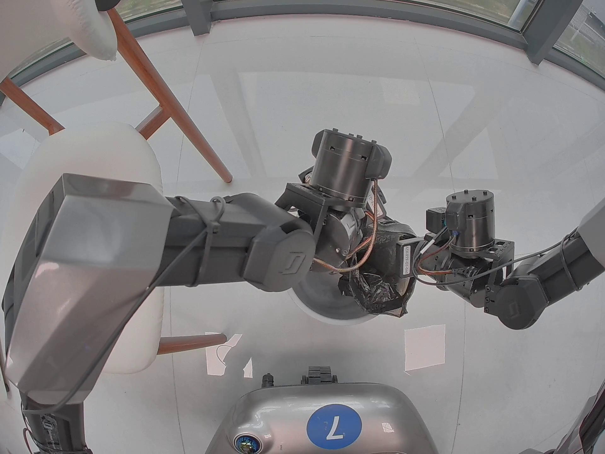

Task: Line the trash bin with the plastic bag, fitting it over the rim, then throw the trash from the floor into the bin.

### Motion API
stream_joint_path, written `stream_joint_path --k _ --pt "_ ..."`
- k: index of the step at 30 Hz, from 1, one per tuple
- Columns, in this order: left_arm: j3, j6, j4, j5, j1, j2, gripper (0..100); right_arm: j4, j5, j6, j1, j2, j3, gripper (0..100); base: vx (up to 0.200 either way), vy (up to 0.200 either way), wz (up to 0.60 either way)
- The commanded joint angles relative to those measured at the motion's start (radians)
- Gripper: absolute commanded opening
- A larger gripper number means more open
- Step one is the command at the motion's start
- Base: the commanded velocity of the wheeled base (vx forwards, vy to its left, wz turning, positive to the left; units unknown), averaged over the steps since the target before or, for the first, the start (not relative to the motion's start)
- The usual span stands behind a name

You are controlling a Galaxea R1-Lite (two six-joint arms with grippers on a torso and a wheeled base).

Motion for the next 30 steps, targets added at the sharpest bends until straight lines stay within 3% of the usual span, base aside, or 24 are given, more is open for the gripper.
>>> stream_joint_path --k 1,6,15,18,21,24,30 --pt "-0.001 -0.006 -0.001 -0.004 0.001 -0.029 100 -0.002 0.001 0.0 -0.001 -0.002 -0.001 0 0.0 0.0 0.0" --pt "0.019 -0.017 0.015 -0.008 0.001 -0.108 100 -0.002 0.001 0.001 -0.01 -0.002 -0.003 0 0.0 0.0 0.0" --pt "0.278 -0.069 0.058 -0.092 0.025 -0.381 100 -0.002 0.012 0.001 -0.027 -0.002 -0.007 0 0.0 0.0 0.0" --pt "0.395 -0.143 0.055 -0.115 0.038 -0.476 100 -0.003 0.032 0.003 -0.035 -0.003 -0.007 0 0.0 0.0 0.0" --pt "0.424 -0.206 0.05 -0.12 0.039 -0.513 100 -0.005 0.049 0.003 -0.046 -0.003 -0.007 0 0.0 0.0 0.0" --pt "0.428 -0.327 0.032 -0.112 0.048 -0.551 100 -0.006 0.091 0.009 -0.061 -0.005 -0.003 0 0.0 0.0 0.0" --pt "0.416 -0.526 -0.149 -0.1 0.056 -0.588 100 -0.008 0.11 0.054 -0.06 -0.002 -0.013 0 0.0 0.0 0.0"
